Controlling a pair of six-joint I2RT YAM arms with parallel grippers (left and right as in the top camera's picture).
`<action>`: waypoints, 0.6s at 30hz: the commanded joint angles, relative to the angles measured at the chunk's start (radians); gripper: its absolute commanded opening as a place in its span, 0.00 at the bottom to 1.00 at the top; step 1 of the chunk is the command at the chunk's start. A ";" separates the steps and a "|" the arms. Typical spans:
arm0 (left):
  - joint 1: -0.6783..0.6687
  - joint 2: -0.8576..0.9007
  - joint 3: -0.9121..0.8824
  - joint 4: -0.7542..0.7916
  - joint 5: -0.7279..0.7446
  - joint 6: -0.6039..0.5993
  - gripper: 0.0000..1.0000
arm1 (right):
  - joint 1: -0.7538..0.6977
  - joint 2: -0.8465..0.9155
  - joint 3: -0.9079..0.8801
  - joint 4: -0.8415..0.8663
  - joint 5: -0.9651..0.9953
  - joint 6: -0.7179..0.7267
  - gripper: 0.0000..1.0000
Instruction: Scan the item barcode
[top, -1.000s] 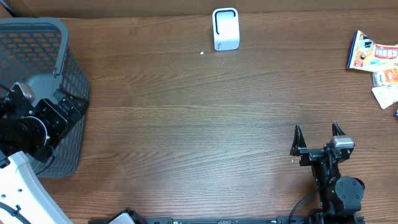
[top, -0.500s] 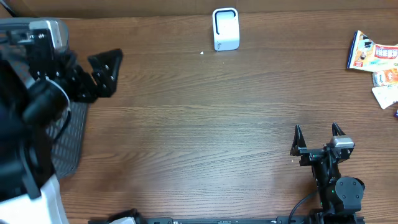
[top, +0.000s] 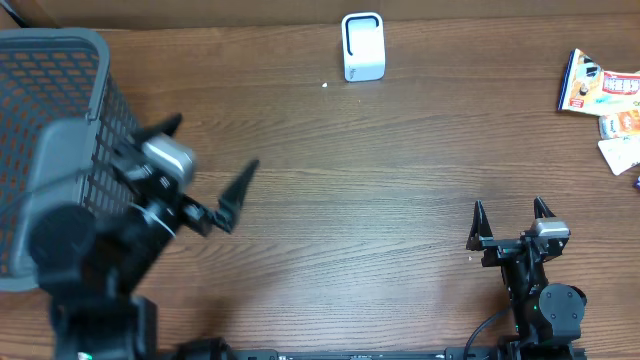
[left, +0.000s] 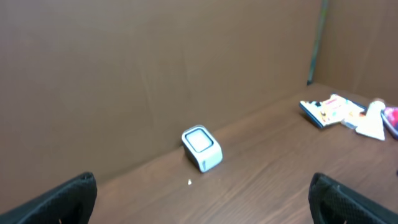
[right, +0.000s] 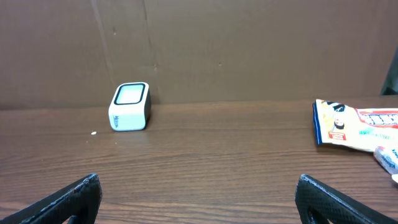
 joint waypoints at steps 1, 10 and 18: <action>-0.039 -0.146 -0.146 0.071 0.027 0.037 1.00 | -0.006 -0.012 -0.011 0.006 0.000 -0.004 1.00; -0.061 -0.338 -0.316 0.064 -0.014 0.037 1.00 | -0.006 -0.012 -0.011 0.006 0.000 -0.004 1.00; -0.109 -0.449 -0.486 0.089 -0.156 0.037 1.00 | -0.006 -0.012 -0.011 0.006 0.000 -0.004 1.00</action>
